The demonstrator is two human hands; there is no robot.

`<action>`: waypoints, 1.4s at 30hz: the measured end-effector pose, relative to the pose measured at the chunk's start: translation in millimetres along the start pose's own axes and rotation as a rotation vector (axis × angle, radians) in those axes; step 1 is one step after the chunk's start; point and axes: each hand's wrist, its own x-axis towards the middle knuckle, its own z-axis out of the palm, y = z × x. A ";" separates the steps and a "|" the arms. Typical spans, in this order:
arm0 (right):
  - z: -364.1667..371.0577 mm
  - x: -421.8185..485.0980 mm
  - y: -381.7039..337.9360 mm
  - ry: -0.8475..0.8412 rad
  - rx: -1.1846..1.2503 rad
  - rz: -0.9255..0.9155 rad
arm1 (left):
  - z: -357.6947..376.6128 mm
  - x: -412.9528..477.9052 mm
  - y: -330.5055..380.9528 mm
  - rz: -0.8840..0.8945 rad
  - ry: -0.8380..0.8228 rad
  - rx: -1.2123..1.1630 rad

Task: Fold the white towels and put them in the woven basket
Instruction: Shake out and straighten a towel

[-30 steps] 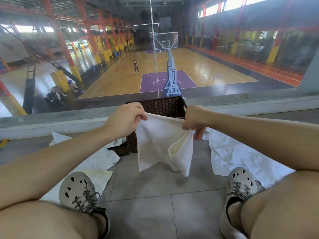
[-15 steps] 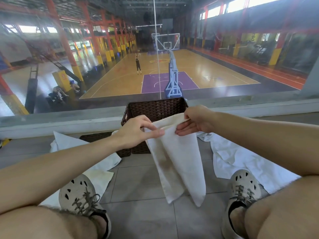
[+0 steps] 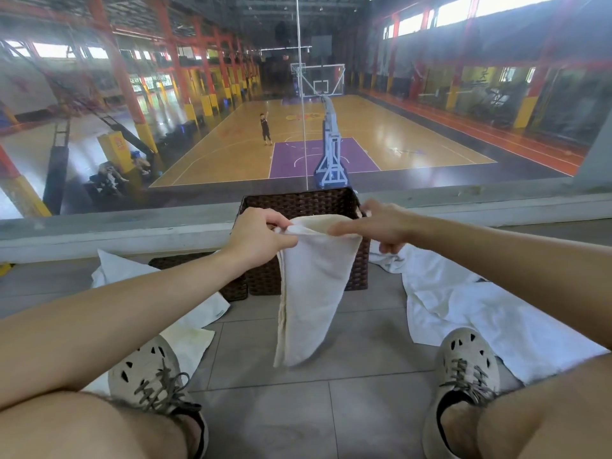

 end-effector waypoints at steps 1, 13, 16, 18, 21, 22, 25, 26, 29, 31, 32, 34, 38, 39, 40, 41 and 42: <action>-0.7 3.1 3.8 0.038 -0.097 -0.146 | -1.3 0.0 0.9 -0.008 -0.008 0.000; 26.2 19.8 14.2 -0.043 -0.290 -0.526 | -22.0 -2.3 -2.0 0.037 -0.069 -0.035; 30.1 21.7 14.0 0.158 -0.184 -0.498 | -30.1 -0.6 -7.2 0.087 -0.083 0.140; 32.8 21.0 12.2 0.238 -0.153 -0.486 | -29.7 -1.0 -8.2 0.105 -0.126 0.248; 32.1 20.4 9.3 0.297 -0.124 -0.447 | -22.2 -2.9 -7.7 0.100 -0.157 0.314; 30.1 19.6 9.3 0.305 -0.115 -0.442 | -20.3 -2.6 -7.5 0.092 -0.147 0.290; 23.7 15.5 11.2 0.314 -0.130 -0.437 | -16.2 -0.9 -8.0 0.051 -0.095 0.150; 21.4 13.7 11.3 0.314 -0.155 -0.433 | -15.2 -0.5 -8.0 0.043 -0.074 0.100; 16.6 13.6 12.8 0.334 -0.270 -0.396 | -10.6 -0.9 -5.3 0.048 -0.044 -0.046; 18.1 14.1 11.2 0.319 -0.269 -0.365 | -7.8 -1.2 -1.3 0.072 -0.052 -0.082; 21.2 13.7 7.4 0.287 -0.241 -0.354 | -6.1 -1.5 1.1 0.082 -0.067 -0.080; 31.4 15.9 -3.6 0.164 -0.186 -0.362 | -2.5 -2.6 4.5 0.104 -0.087 -0.080; 48.1 22.6 -25.5 0.090 -0.087 -0.419 | -6.6 -2.3 3.1 0.094 -0.063 -0.094; 49.3 23.9 -28.8 0.095 -0.058 -0.444 | -10.7 -2.2 -1.5 0.044 -0.071 -0.149; 49.8 24.0 -31.9 0.096 -0.025 -0.470 | -15.7 -3.9 -7.7 -0.013 -0.111 -0.208; 48.8 22.5 -35.4 0.089 0.003 -0.488 | -19.9 -6.8 -16.2 -0.055 -0.176 -0.239; 46.9 21.2 -38.8 0.076 0.019 -0.497 | -22.5 -11.1 -26.8 -0.081 -0.258 -0.212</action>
